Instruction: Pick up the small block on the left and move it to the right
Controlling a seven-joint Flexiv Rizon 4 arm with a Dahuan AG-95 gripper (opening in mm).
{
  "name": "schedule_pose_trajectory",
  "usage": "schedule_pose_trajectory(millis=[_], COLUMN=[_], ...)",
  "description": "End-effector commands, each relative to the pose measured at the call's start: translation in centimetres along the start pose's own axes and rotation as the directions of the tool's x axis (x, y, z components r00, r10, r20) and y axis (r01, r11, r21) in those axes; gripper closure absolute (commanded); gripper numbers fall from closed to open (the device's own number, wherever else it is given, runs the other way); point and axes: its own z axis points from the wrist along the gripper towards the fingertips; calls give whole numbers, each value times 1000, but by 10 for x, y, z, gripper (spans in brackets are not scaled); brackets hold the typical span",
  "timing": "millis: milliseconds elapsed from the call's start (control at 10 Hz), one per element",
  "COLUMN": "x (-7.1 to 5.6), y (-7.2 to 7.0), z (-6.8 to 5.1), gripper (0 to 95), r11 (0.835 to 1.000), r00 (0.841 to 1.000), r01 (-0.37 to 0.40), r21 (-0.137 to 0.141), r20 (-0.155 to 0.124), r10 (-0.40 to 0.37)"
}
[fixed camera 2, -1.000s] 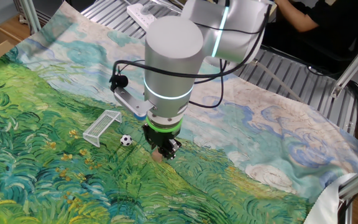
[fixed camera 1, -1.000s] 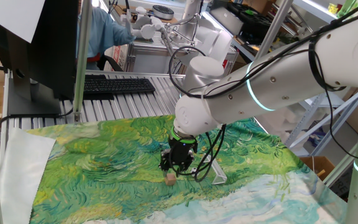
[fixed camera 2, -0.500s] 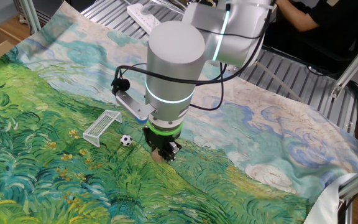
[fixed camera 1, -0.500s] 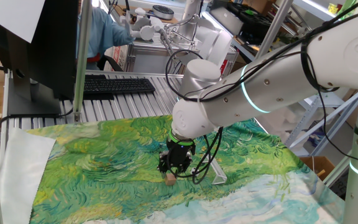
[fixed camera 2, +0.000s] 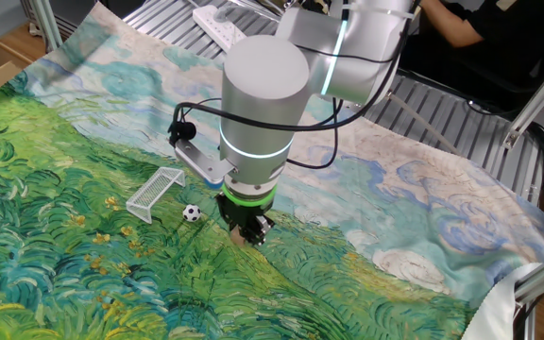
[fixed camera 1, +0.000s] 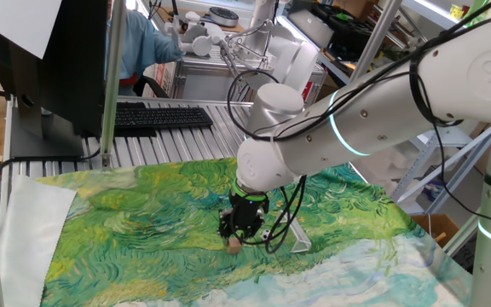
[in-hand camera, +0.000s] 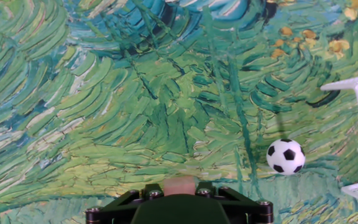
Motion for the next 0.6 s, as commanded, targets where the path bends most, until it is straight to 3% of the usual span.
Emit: schedule_pose_trajectory(millis=[100, 600], x=[0, 0], y=[0, 0], z=[0, -2], gripper=[950, 950], r11=[1000, 1000], r00=[1000, 1000], r01=[1, 7], r21=[-2, -2], r20=[0, -1], r10=[-1, -7])
